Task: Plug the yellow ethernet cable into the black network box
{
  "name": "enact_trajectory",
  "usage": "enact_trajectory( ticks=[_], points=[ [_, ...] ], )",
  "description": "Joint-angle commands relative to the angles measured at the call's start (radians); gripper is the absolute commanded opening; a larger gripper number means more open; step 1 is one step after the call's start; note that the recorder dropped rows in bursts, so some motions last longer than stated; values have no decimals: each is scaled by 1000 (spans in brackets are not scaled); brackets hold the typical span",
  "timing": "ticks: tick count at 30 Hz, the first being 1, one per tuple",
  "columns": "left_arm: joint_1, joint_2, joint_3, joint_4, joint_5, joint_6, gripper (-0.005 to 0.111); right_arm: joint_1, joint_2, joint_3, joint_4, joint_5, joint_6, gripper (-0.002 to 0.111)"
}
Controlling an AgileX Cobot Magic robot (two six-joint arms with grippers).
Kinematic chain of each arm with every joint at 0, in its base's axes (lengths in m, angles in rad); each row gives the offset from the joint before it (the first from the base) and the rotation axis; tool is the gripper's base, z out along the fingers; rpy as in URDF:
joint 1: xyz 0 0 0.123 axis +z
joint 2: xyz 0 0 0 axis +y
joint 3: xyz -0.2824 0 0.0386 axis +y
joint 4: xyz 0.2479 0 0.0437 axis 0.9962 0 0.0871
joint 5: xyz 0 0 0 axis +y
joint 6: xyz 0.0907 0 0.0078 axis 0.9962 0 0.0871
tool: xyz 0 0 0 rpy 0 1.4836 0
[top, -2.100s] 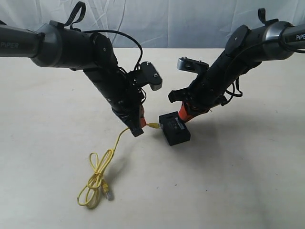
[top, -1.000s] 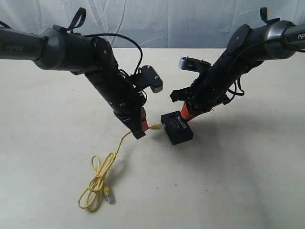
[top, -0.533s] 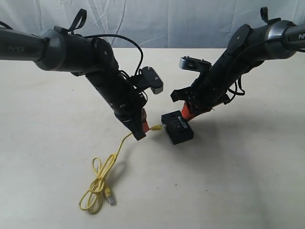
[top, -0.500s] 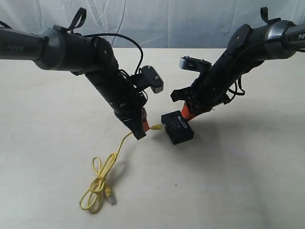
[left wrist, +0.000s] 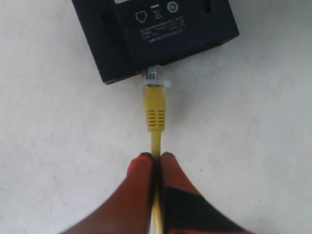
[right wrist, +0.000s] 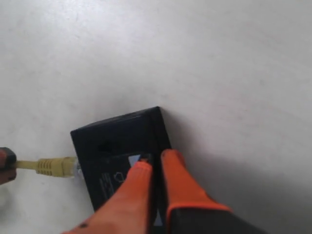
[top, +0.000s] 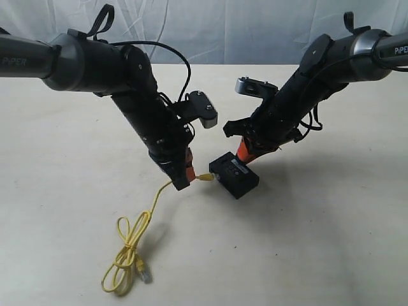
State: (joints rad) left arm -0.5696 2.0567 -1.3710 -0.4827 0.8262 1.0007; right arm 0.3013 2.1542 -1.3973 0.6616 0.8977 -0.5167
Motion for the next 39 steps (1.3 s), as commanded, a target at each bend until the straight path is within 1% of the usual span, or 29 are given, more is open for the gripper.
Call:
enact_trajectory(
  ticks=[1, 5, 10, 14, 19, 23, 26, 27, 28, 31, 39],
  points=[
    [-8, -3, -5, 62, -41, -68, 0, 3, 2, 4, 8, 8, -5, 6],
    [-8, -3, -5, 119, -70, -118, 0, 3, 2, 4, 8, 8, -5, 6],
    [-8, -3, -5, 122, -93, -131, 0, 3, 2, 4, 8, 8, -5, 6],
    [-6, -10, -5, 133, -66, -131, 0, 3, 2, 4, 8, 8, -5, 6],
    [-2, -58, -5, 140, -53, -131, 0, 3, 2, 4, 8, 8, -5, 6],
    [20, -82, -5, 140, -8, -131, 0, 3, 2, 4, 8, 5, -6, 6],
    [30, -57, -5, 140, 20, -122, 0, 3, 2, 4, 17, 6, -6, 6],
    [30, -53, -5, 133, 32, -104, 0, 3, 2, 4, 20, 6, -6, 6],
    [30, -43, 7, 95, 44, -49, 0, 3, 2, 4, 20, 6, -6, 6],
    [30, -39, 25, 21, 27, 8, 0, 3, 2, 4, 20, 6, -6, 6],
    [30, -31, 27, 11, 11, 8, 0, 3, 2, 4, 20, 10, -6, 6]
  ],
)
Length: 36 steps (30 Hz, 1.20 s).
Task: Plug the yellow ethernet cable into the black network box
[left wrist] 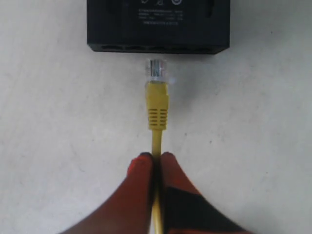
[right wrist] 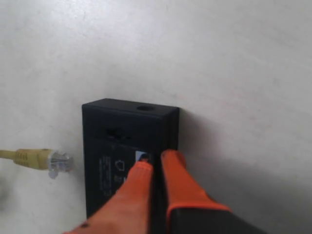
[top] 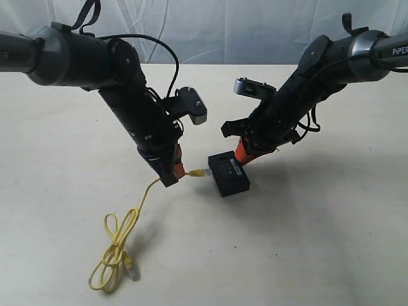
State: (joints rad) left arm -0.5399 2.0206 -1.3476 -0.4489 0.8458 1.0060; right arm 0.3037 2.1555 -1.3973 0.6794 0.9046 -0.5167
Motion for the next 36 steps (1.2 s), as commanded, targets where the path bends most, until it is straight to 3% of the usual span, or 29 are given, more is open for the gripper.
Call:
enact_trajectory(
  ticks=[1, 5, 13, 17, 36],
  points=[
    [0, 18, 4, -49, -11, 22, 0, 1, 1, 4, 2, 3, -6, 6],
    [0, 38, 6, -104, -22, 44, 0, 1, 1, 4, 2, 3, -6, 6],
    [0, -44, 172, -207, -237, 115, 0, 1, 1, 4, 2, 3, -6, 6],
    [0, -46, 214, -326, -248, 236, 0, 1, 1, 4, 2, 3, -6, 6],
    [1, -37, 242, -418, -289, 336, 0, 1, 1, 4, 6, -2, -6, 6]
  ],
)
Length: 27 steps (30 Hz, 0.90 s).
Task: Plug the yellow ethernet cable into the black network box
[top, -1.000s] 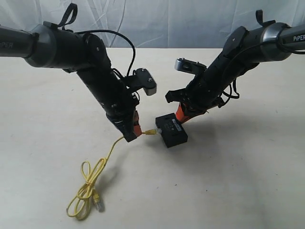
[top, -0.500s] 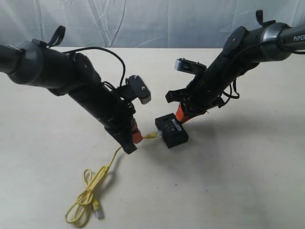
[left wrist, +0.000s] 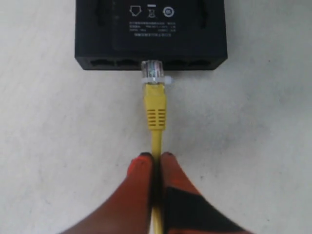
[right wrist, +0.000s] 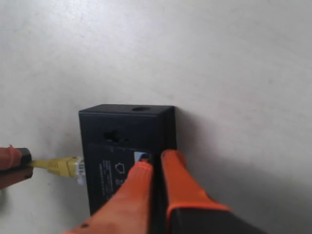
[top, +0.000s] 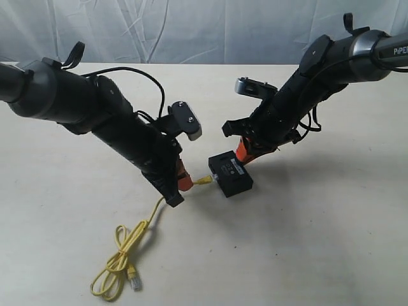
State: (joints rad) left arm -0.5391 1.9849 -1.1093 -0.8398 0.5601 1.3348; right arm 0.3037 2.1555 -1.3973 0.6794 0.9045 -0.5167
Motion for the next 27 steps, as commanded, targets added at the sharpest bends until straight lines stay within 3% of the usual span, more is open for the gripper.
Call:
enact_trajectory(
  ticks=[1, 27],
  points=[
    [1, -2, 4, -27, -3, 7, 0, 1, 1, 4, 6, -2, -6, 6],
    [1, -2, 4, -109, -46, 38, 0, 1, 1, 4, 6, -3, -6, 6]
  ],
)
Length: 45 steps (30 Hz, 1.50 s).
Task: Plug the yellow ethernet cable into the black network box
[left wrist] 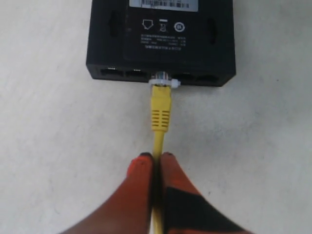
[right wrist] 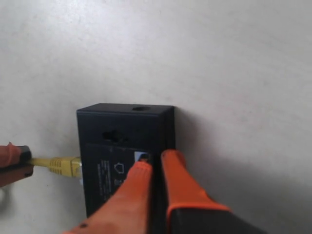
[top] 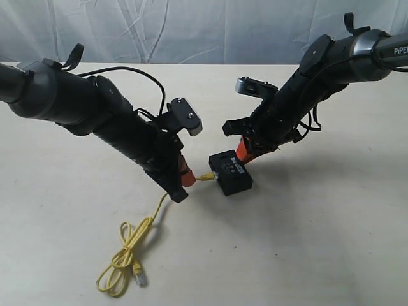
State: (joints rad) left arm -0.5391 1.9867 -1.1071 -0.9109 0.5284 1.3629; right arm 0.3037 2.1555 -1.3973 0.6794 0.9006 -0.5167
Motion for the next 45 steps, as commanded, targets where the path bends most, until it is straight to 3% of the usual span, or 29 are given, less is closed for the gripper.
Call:
enact_trajectory(
  ticks=[1, 24, 27, 33, 37, 45],
  points=[
    [1, -3, 2, -35, -14, 10, 0, 1, 1, 4, 8, -8, -6, 6],
    [1, -3, -39, -39, -22, 6, 0, 18, 1, 4, 72, 13, -34, 6],
    [1, -3, -39, -39, -22, 6, 6, 18, 1, 4, 72, 10, -34, 6],
    [1, -3, -39, -39, -44, 6, 30, 18, 1, 4, 72, 4, -34, 6],
    [7, -10, -39, -17, -46, -3, 34, 8, -14, 4, 77, -3, -34, 6],
    [119, -91, -39, 201, 9, -297, 31, -68, -93, 4, 77, 16, -22, 6]
  ],
)
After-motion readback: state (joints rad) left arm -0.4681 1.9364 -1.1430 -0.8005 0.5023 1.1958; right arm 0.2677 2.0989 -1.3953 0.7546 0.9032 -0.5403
